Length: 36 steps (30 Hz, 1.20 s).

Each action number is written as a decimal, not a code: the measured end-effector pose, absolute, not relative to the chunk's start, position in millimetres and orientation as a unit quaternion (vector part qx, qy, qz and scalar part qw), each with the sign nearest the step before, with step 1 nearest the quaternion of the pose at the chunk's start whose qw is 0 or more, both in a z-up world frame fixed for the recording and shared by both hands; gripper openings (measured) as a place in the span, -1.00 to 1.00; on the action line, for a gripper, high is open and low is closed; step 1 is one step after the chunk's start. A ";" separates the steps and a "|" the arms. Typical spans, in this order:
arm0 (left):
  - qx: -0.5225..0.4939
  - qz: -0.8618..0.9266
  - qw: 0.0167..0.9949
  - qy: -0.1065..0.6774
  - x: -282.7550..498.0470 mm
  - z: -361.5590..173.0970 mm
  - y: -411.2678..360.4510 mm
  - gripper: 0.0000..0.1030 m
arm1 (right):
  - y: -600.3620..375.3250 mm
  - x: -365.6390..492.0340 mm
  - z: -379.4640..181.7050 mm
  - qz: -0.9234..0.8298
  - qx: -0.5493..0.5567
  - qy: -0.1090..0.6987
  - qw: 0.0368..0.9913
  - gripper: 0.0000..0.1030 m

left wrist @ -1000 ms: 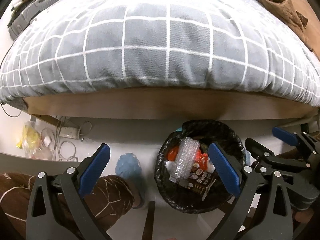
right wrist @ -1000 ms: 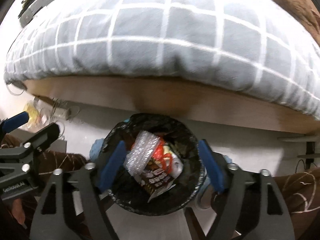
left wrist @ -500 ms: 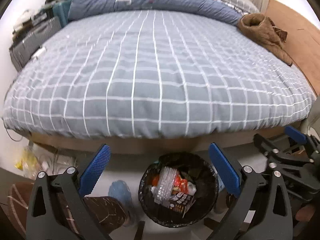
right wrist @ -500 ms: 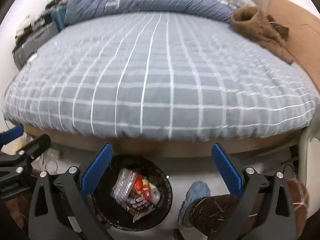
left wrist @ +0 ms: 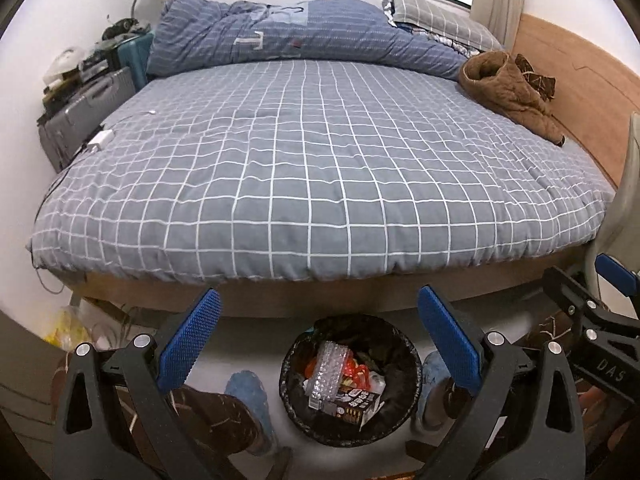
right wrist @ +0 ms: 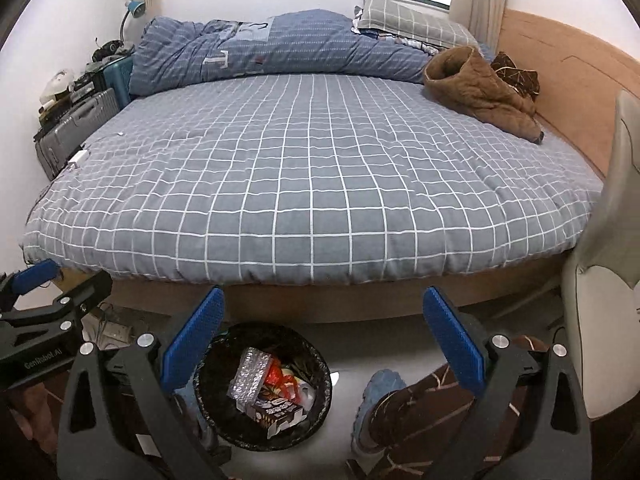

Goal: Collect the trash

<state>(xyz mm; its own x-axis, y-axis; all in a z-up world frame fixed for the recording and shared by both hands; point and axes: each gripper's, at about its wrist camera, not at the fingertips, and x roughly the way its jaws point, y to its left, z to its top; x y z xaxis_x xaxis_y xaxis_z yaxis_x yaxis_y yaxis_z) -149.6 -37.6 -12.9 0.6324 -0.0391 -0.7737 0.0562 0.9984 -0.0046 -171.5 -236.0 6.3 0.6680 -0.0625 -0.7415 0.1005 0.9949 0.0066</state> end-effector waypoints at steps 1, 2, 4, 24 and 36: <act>0.007 -0.027 0.903 0.428 -151.8 -11.8 -37.1 0.89 | -235.2 -174.9 9.0 -0.046 0.022 0.404 0.914 0.85; 0.002 -0.026 0.903 0.429 -154.7 -10.2 -34.9 0.89 | -234.0 -177.9 10.9 -0.046 0.020 0.402 0.914 0.85; -0.001 -0.024 0.903 0.428 -158.2 -7.8 -32.1 0.89 | -233.6 -181.4 12.8 -0.045 0.018 0.400 0.915 0.85; 0.015 -0.029 0.902 0.431 -154.3 -11.9 -35.5 0.89 | -230.7 -178.3 4.4 -0.040 0.013 0.407 0.913 0.85; 0.023 -0.042 0.899 0.435 -154.1 -15.8 -46.3 0.89 | -229.0 -175.9 0.9 -0.040 0.013 0.410 0.911 0.85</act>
